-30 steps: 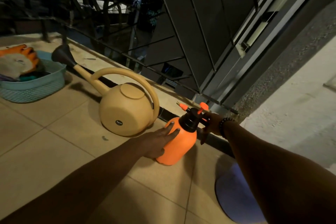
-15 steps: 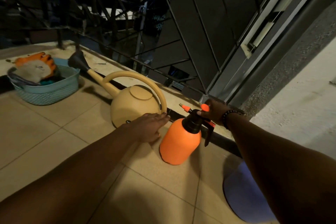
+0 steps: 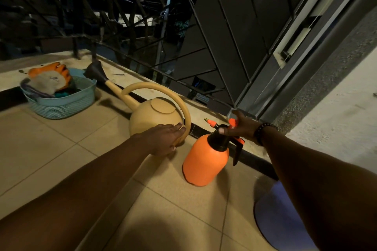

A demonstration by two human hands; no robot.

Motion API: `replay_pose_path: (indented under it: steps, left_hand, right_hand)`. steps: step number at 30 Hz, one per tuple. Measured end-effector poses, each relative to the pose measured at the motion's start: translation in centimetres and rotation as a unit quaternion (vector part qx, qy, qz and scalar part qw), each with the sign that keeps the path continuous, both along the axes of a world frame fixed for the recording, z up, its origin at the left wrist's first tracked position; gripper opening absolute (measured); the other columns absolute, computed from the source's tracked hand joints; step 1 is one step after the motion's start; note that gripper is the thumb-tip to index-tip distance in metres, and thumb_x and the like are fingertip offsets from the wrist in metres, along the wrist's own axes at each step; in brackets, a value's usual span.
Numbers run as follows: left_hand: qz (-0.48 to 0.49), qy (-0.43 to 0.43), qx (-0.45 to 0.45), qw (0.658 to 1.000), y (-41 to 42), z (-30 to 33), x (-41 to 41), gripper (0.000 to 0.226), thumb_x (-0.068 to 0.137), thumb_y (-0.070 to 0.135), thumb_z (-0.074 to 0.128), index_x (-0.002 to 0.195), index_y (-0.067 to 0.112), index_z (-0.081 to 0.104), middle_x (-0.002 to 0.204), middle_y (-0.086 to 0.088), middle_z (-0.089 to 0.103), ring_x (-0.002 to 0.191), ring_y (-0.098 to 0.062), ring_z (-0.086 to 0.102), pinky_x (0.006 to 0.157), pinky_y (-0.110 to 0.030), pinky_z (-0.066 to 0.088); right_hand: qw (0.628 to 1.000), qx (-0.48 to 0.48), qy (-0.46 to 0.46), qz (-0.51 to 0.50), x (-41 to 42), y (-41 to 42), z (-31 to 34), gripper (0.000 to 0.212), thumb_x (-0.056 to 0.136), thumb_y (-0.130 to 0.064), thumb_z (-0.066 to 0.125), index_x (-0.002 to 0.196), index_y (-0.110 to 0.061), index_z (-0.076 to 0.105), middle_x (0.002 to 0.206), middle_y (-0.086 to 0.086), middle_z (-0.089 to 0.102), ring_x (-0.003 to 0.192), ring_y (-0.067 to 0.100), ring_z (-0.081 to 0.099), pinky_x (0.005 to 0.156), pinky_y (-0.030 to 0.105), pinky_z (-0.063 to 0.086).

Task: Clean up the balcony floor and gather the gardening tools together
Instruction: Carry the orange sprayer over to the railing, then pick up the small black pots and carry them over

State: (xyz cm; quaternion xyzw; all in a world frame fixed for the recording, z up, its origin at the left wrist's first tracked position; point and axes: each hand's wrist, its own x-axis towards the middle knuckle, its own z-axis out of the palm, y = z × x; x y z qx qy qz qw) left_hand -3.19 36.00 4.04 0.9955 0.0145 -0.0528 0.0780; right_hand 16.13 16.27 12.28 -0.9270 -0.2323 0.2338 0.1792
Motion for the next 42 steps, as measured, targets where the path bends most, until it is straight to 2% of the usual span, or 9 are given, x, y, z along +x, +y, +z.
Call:
replay_pose_path:
  steps: [3,5,7,13,19,29,32,38,42]
  left_hand:
    - [-0.016,-0.006,0.038,0.999,-0.1,-0.1,0.0,0.073,0.103,0.031,0.046,0.16,0.017,0.002,0.168,-0.006,-0.001,0.154,-0.024,0.007,0.122,-0.039,0.011]
    - [-0.021,-0.015,0.081,0.996,0.2,-0.1,-0.2,0.073,0.104,0.032,0.045,0.16,0.017,0.002,0.168,-0.006,-0.001,0.154,-0.026,0.006,0.122,-0.04,0.009]
    - [-0.013,-0.032,0.115,0.993,0.9,0.2,-0.6,0.076,0.103,0.035,0.045,0.16,0.018,-0.001,0.168,-0.006,-0.005,0.154,-0.027,0.0,0.123,-0.043,0.007]
    - [0.06,-0.15,0.235,0.958,5.1,1.2,-3.4,0.08,0.103,0.043,0.039,0.158,0.019,-0.014,0.165,-0.004,-0.019,0.152,-0.029,-0.015,0.124,-0.05,0.003]
    - [0.261,-0.16,0.219,0.927,9.3,0.0,-8.6,0.073,0.104,0.056,0.016,0.159,0.013,-0.006,0.166,-0.009,-0.012,0.153,-0.026,-0.013,0.125,-0.045,0.001]
    - [0.458,-0.142,0.231,0.846,16.0,-4.9,-17.0,0.073,0.102,0.055,0.011,0.159,0.012,-0.005,0.167,-0.009,-0.007,0.153,-0.024,-0.012,0.125,-0.043,-0.004]
    - [0.494,-0.128,0.231,0.828,17.9,-6.2,-19.5,0.073,0.102,0.056,0.011,0.158,0.013,-0.007,0.166,-0.008,-0.012,0.153,-0.023,-0.015,0.124,-0.041,-0.006]
    - [0.555,-0.071,0.233,0.795,20.4,-10.2,-25.8,0.071,0.104,0.054,0.012,0.157,0.013,-0.01,0.165,-0.008,-0.016,0.152,-0.024,-0.017,0.125,-0.042,-0.005]
    - [0.556,-0.021,0.206,0.805,18.5,-12.2,-28.5,0.068,0.105,0.049,0.014,0.159,0.01,-0.004,0.167,-0.01,-0.009,0.154,-0.027,-0.009,0.124,-0.042,-0.002]
  right_hand:
    - [0.994,0.068,-0.085,-0.018,-0.4,0.9,0.6,0.136,0.046,-0.098,0.05,0.155,-0.027,0.01,0.159,0.012,0.023,0.142,0.036,0.028,0.112,0.058,0.029]
    - [0.971,0.057,-0.232,0.018,-1.0,2.1,0.9,0.1,0.075,-0.086,0.039,0.153,-0.027,0.018,0.158,0.01,0.024,0.143,0.034,0.025,0.114,0.057,0.022]
    - [0.929,0.034,-0.359,0.081,-2.1,3.8,1.1,0.076,0.09,-0.07,0.04,0.152,-0.029,0.023,0.157,0.007,0.024,0.143,0.03,0.022,0.114,0.052,0.018]
    - [0.841,0.015,-0.492,0.223,-7.1,11.4,-0.2,0.064,0.099,-0.056,0.03,0.155,-0.028,0.016,0.161,0.008,0.014,0.143,0.031,0.018,0.111,0.052,0.019]
    - [0.833,0.073,-0.468,0.287,-12.4,20.1,-2.7,0.063,0.102,-0.051,0.031,0.156,-0.03,0.006,0.164,0.008,0.0,0.148,0.033,0.009,0.115,0.057,0.017]
    - [0.835,0.126,-0.4,0.357,-21.1,30.4,-9.6,0.074,0.101,-0.049,0.034,0.156,-0.025,-0.01,0.162,0.011,-0.016,0.149,0.035,-0.01,0.117,0.059,0.004]
    - [0.834,0.135,-0.392,0.363,-22.6,32.5,-12.1,0.078,0.099,-0.05,0.038,0.156,-0.025,-0.009,0.162,0.013,-0.016,0.149,0.036,-0.009,0.116,0.06,0.002]
    - [0.832,0.145,-0.361,0.395,-27.5,34.8,-17.9,0.077,0.097,-0.049,0.043,0.157,-0.021,0.003,0.163,0.016,-0.007,0.149,0.038,0.001,0.113,0.062,0.016]
    - [0.871,0.127,-0.306,0.362,-30.3,32.6,-20.9,0.074,0.097,-0.051,0.038,0.157,-0.022,0.005,0.163,0.015,-0.002,0.149,0.039,0.007,0.111,0.06,0.019]
